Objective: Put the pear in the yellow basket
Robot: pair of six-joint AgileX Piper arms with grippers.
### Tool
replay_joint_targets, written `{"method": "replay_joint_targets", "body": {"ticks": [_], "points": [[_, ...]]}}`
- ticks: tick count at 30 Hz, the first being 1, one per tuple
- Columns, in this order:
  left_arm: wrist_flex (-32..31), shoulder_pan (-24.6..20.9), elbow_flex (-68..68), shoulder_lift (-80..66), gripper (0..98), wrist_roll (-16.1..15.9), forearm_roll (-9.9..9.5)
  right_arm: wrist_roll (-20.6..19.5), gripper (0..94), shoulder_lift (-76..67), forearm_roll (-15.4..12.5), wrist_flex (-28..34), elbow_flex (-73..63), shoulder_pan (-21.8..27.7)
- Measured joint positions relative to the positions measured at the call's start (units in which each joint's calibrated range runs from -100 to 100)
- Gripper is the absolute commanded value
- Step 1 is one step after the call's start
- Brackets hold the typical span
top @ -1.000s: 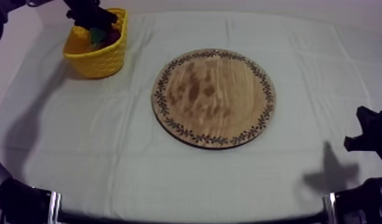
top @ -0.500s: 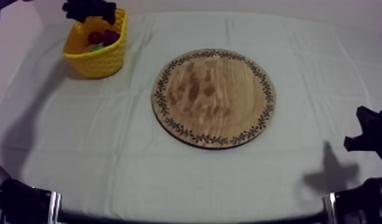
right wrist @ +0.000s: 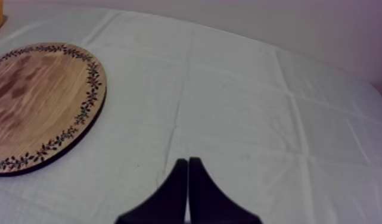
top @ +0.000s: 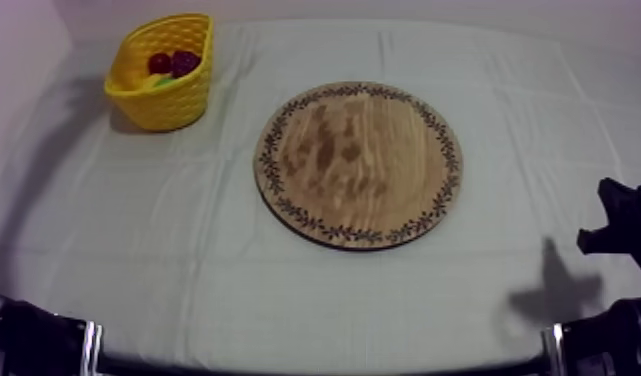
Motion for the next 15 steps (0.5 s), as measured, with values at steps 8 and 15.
{"method": "replay_joint_targets", "body": {"ticks": [8, 15], "points": [[-4.6, -0.6, 11.9, -19.1, 5.8, 2.1, -1.04, -0.1, 0.3, 0.0, 0.0, 0.0, 0.0, 0.0], [-12.1, -1.5, 25.7, -36.9, 0.5, 4.2, -3.01, 0.0, 0.3, 0.0, 0.0, 0.0, 0.0, 0.0]]}}
